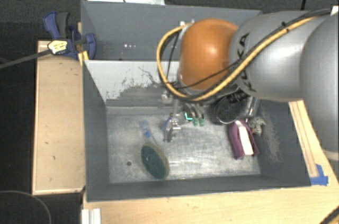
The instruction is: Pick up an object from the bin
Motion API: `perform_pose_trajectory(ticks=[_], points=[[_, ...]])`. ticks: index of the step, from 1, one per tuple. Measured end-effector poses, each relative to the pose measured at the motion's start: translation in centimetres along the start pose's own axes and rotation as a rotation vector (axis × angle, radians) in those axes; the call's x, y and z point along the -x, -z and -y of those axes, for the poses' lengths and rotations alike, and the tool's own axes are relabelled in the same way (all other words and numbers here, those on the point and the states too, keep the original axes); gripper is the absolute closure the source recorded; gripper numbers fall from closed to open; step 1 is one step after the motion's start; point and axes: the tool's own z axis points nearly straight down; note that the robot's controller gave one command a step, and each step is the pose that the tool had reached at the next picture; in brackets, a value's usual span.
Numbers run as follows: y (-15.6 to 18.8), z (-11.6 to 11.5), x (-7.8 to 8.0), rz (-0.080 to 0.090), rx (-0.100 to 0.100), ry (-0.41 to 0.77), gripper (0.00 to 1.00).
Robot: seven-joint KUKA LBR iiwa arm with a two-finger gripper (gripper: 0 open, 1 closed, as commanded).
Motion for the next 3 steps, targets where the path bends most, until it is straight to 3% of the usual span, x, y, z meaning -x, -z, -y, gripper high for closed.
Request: perform_pose_trajectory(ticks=[1, 2, 3], points=[[-6.2, -1.6, -2.9, 0.024, 0.003, -0.017, 0.00], [-5.4, -5.5, -7.9, 0.015, 0.011, -0.460, 0.00], [-7.8, -7.2, -8.3, -0.003, 0.007, -0.500, 0.00]])
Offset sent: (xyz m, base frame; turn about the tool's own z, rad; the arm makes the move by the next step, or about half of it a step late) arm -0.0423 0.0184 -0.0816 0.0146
